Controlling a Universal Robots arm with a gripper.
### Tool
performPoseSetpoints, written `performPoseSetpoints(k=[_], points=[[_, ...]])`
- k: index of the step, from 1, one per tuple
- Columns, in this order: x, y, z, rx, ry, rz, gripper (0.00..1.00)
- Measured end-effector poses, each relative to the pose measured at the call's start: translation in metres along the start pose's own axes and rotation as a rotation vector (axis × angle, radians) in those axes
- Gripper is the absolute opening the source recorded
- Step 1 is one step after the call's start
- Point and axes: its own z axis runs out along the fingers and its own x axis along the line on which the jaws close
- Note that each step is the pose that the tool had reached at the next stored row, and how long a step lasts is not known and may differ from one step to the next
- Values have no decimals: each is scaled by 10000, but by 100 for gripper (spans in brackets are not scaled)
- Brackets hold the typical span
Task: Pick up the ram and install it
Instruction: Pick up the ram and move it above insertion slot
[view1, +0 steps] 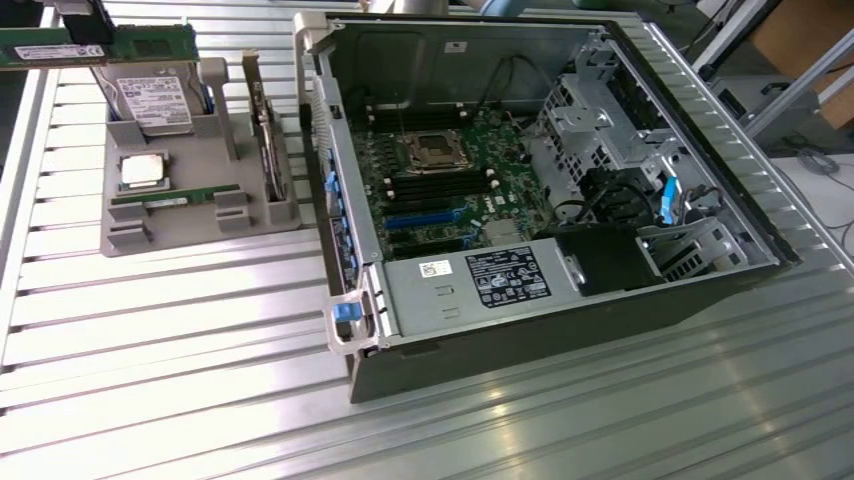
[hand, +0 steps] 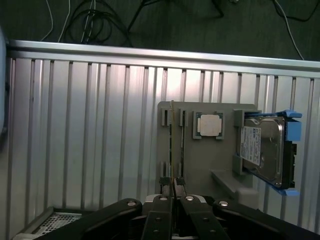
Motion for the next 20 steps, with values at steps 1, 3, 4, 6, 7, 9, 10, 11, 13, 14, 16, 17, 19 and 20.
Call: performPoseSetpoints(k=[1, 3, 4, 6, 7, 9, 10, 11, 13, 14, 16, 17, 19, 20], points=[[0, 1, -14, 0, 0, 0, 12], [-1, 2, -54, 0, 0, 0, 12], [-1, 3, -66, 0, 0, 0, 12], [-1, 4, -84, 0, 0, 0, 12], [-1, 4, -93, 0, 0, 0, 12], [-1, 5, -111, 0, 0, 0, 12], [-1, 5, -121, 0, 0, 0, 12], [-1, 6, -139, 0, 0, 0, 12], [-2, 7, -165, 0, 0, 0, 12], [-2, 8, -174, 1, 0, 0, 12], [-2, 9, -195, 0, 0, 0, 12], [-2, 10, -210, 0, 0, 0, 12], [-2, 10, -225, 1, 0, 0, 12], [-2, 11, -238, -1, 1, 0, 12]])
